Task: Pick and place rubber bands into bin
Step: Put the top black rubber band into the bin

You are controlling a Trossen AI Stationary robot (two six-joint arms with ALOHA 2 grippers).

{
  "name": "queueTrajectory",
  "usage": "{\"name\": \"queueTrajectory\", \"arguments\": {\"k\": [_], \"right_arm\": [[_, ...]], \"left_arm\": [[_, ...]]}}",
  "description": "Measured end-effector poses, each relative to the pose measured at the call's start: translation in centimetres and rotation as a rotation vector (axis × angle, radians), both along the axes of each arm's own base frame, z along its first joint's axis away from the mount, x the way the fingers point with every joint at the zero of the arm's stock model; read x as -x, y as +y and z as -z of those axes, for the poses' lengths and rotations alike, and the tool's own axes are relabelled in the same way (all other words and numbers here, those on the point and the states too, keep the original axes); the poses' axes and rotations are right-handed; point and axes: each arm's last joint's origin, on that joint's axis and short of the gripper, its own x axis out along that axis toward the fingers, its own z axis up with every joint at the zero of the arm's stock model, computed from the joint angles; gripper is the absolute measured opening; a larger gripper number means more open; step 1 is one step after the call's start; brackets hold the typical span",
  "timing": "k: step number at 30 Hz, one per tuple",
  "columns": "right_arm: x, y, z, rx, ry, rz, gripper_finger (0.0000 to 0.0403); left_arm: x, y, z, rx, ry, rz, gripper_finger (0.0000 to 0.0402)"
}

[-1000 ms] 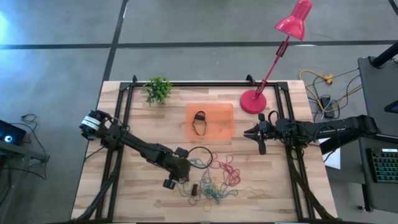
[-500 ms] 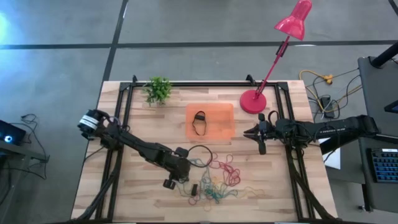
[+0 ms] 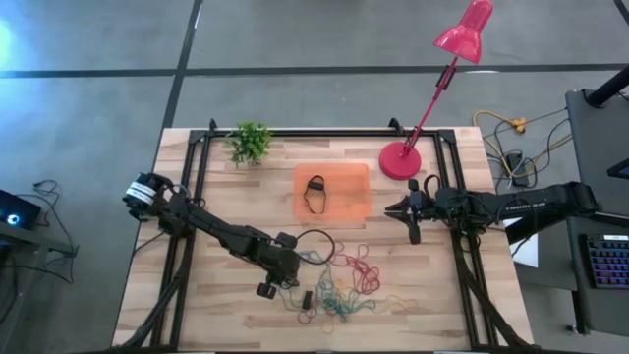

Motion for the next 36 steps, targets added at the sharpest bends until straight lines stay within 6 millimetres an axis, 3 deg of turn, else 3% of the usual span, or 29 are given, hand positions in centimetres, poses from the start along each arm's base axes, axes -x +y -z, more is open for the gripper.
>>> {"name": "queueTrajectory", "arguments": {"k": [14,21,27,36], "right_arm": [[0.0,0.0,-0.1,0.000,-0.010,0.000,0.0052],[0.0,0.0,-0.1,-0.006,-0.010,0.002,0.0052],[0.0,0.0,-0.1,-0.007,-0.010,0.002,0.0052],[0.0,0.0,-0.1,-0.007,-0.010,0.002,0.0052]], "left_arm": [[0.4,0.3,1.0,-0.020,-0.013,-0.025,0.0093],[0.7,0.5,1.3,-0.039,0.004,-0.029,0.0014],[0.7,0.5,1.3,-0.045,0.001,-0.031,0.0002],[0.3,1.2,-3.0,-0.130,-0.187,-0.030,0.0000]]}}
